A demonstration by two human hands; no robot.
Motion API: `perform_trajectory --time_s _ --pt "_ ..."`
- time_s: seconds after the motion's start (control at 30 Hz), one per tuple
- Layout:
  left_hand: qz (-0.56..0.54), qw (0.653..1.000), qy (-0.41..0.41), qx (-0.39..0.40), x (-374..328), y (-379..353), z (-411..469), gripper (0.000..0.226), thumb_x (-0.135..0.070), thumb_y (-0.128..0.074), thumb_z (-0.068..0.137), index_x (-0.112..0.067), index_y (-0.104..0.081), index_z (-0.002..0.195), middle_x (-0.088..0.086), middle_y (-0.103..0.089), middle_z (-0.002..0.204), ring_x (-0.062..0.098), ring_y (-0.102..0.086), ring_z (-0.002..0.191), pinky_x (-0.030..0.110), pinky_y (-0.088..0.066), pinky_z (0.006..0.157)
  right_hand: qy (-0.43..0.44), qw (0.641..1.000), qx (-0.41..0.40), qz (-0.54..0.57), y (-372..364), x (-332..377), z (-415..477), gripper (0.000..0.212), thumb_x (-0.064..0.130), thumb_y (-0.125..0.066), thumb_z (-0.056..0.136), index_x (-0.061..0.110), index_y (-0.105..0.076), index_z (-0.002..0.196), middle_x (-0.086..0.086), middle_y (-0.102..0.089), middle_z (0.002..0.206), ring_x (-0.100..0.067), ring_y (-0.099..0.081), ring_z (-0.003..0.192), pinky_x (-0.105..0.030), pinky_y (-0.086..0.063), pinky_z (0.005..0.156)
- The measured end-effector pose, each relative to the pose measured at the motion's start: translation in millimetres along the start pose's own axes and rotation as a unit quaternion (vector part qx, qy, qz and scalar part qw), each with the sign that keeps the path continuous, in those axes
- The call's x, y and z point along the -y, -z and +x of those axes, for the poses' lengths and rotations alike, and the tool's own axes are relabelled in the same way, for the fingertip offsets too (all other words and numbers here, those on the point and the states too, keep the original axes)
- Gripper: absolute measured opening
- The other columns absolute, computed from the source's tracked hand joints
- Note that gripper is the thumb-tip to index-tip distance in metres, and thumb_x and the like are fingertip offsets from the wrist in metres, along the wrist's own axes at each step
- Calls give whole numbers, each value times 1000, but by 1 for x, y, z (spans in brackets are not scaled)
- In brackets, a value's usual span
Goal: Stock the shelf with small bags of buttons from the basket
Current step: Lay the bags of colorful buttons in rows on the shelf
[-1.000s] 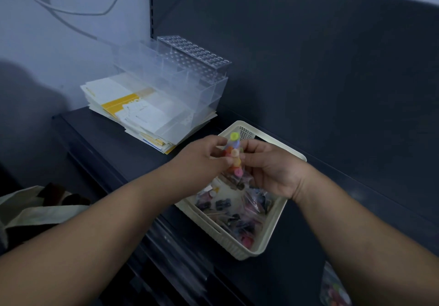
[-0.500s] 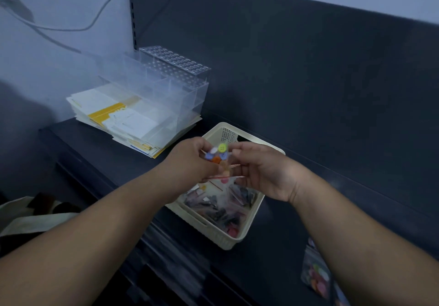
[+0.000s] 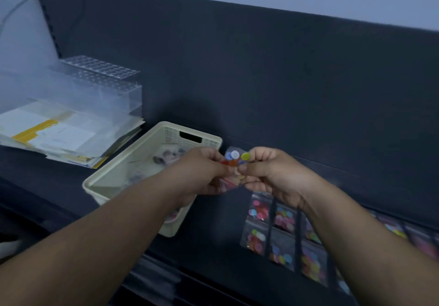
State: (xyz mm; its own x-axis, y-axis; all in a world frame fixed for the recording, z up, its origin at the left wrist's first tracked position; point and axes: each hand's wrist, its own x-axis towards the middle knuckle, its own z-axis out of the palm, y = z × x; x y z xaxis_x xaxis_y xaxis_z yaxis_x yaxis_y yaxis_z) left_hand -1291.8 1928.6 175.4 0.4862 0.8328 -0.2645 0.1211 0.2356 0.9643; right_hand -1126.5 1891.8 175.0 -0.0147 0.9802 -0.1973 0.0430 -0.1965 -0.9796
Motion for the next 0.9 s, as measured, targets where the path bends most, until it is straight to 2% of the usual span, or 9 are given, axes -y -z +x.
perform_trajectory --time_s 0.1,0.2,0.3,0.4,0.5,0.57,0.67,0.77,0.9 --pt "77 997 -21 19 -1 -39 7 22 6 -64 80 -12 -55 72 9 -62 67 12 -59 51 20 -51 48 6 1000 -20 -3 34 -7 -29 13 13 -70 80 16 -63 90 -3 -67 84 -12 -61 72 -24 -47 66" --pt "136 989 -30 47 0 -86 9 22 6 -66 76 -14 -58 68 7 -62 63 14 -57 52 21 -47 49 9 999 -39 -33 70 -14 -62 8 11 -67 83 13 -66 91 -4 -64 78 -8 -55 61 -19 -43 54" --pt "88 994 -3 60 5 -138 7 17 6 -62 79 -10 -60 73 6 -62 61 13 -59 51 24 -52 50 -5 996 -81 -35 107 -27 -98 12 1 -64 84 12 -60 81 -7 -61 72 -7 -56 55 -18 -46 50" --pt "18 997 24 67 12 -189 -2 10 1 -64 82 -8 -60 85 9 -65 73 14 -64 58 27 -55 52 -27 989 -142 26 139 -43 -134 20 -2 -63 83 13 -55 75 -7 -62 70 -9 -61 55 -19 -52 50" --pt "26 996 9 90 21 -235 -13 15 1 -65 82 -7 -60 93 9 -67 82 17 -65 66 26 -56 54 -50 976 -191 91 165 -57 -169 23 -3 -61 85 13 -52 72 -7 -64 69 -12 -63 56 -20 -54 51" --pt "59 994 -13 93 24 -259 -18 18 8 -62 81 -8 -60 88 9 -65 80 15 -61 62 23 -53 49 -58 975 -188 107 180 -63 -192 24 -1 -62 85 14 -51 70 -8 -63 71 -16 -64 60 -22 -55 50" --pt "147 983 -43 105 25 -284 -24 17 8 -62 79 -9 -61 83 12 -64 80 16 -59 60 23 -49 49 -38 982 -179 39 201 -67 -221 15 7 -66 84 14 -57 74 -9 -60 76 -13 -56 60 -19 -45 47" --pt "188 973 -44 128 24 -300 -27 19 7 -64 78 -11 -62 82 12 -65 81 17 -59 56 22 -47 47 -19 982 -185 -33 215 -68 -241 10 1 -65 83 11 -63 84 2 -61 65 -2 -49 46 -17 -36 41" --pt "207 970 -36 126 28 -311 -24 23 3 -69 77 -17 -60 85 13 -66 85 16 -59 55 25 -46 51 -39 972 -226 -47 226 -88 -258 20 -3 -65 81 14 -58 74 -2 -62 66 -10 -54 54 -20 -43 50"
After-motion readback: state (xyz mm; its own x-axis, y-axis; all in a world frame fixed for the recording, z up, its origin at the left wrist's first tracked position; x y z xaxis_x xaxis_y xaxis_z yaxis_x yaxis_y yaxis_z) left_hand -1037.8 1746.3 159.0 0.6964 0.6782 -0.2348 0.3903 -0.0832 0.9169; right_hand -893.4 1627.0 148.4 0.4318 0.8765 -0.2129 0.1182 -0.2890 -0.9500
